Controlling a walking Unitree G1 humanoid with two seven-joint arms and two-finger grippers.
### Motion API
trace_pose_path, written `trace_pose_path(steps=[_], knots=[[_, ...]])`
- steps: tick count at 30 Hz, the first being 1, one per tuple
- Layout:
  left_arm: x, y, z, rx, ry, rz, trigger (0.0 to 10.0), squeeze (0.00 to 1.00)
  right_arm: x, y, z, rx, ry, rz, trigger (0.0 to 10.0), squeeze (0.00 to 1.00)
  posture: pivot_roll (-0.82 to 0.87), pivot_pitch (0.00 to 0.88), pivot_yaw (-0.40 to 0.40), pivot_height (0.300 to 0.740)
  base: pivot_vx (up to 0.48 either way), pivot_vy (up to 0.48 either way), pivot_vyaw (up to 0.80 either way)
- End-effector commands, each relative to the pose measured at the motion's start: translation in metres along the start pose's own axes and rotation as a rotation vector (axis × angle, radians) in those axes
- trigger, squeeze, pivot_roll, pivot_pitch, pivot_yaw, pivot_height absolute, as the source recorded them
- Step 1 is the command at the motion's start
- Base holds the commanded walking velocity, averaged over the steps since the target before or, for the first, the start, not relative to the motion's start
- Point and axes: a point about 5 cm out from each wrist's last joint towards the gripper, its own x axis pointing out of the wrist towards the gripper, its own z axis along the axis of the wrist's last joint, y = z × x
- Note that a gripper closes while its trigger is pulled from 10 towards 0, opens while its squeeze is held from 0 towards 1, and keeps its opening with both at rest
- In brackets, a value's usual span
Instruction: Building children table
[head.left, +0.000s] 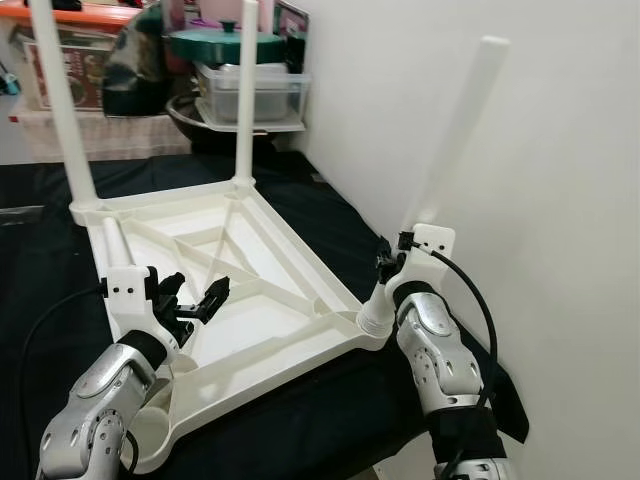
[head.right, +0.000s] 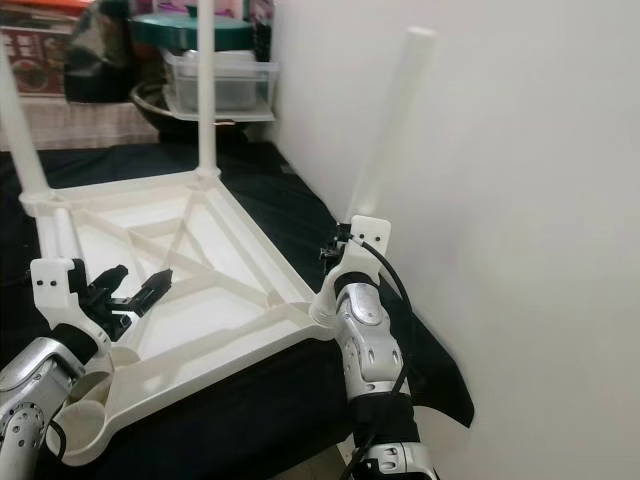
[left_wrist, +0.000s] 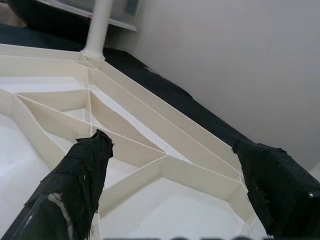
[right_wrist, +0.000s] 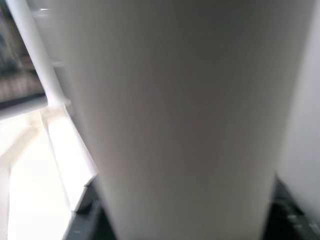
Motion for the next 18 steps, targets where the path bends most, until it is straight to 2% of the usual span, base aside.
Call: trace_pose_path(steps=[1,4,5,6,9,14,16,17,18], knots=[[0.001,0.000,-0.002,0.002,0.012,-0.004,10.0,0.00,-0.003,-0.011,-0.016,0.020,0.068,-0.030,10.0,1.00,-0.02,0.000,-0.086,0.740,0.000,0.000,0.00],[0.002,0.000,-0.002,0.004,0.013,-0.005,10.0,0.00,-0.005,-0.012,0.005,0.031,-0.017,0.054,10.0,1.00,-0.02,0.000,-0.083,0.740,0.000,0.000,0.00],[0.002,0.000,-0.002,0.004,0.013,-0.005,10.0,0.00,-0.005,-0.012,0.005,0.031,-0.017,0.054,10.0,1.00,-0.02,0.000,-0.083,0.740,0.000,0.000,0.00],[0.002,0.001,-0.002,0.006,0.013,-0.006,10.0,0.00,-0.005,-0.011,0.019,0.053,-0.061,0.134,10.0,1.00,-0.03,0.000,-0.080,0.740,0.000,0.000,0.00],[0.003,0.001,-0.002,0.007,0.013,-0.006,10.0,0.00,-0.005,-0.013,0.024,0.043,-0.083,0.156,10.0,1.00,-0.03,0.000,-0.080,0.740,0.000,0.000,0.00],[0.004,0.000,-0.002,0.007,0.010,-0.013,10.0,0.00,-0.002,-0.028,0.049,0.037,-0.117,0.348,10.0,1.00,-0.04,0.000,-0.083,0.740,0.000,0.000,0.00],[0.004,0.000,-0.002,0.007,0.010,-0.013,10.0,0.00,-0.002,-0.028,0.049,0.037,-0.117,0.348,10.0,1.00,-0.04,0.000,-0.083,0.740,0.000,0.000,0.00],[0.005,0.000,-0.003,0.007,0.009,-0.014,10.0,0.00,0.000,-0.032,0.055,0.018,-0.127,0.393,10.0,0.33,-0.04,0.000,-0.086,0.740,0.000,0.000,0.00],[0.005,0.000,-0.003,0.008,0.009,-0.015,10.0,0.00,0.002,-0.037,0.059,-0.022,-0.117,0.474,10.0,0.00,-0.04,0.000,-0.090,0.740,0.000,0.000,0.00]])
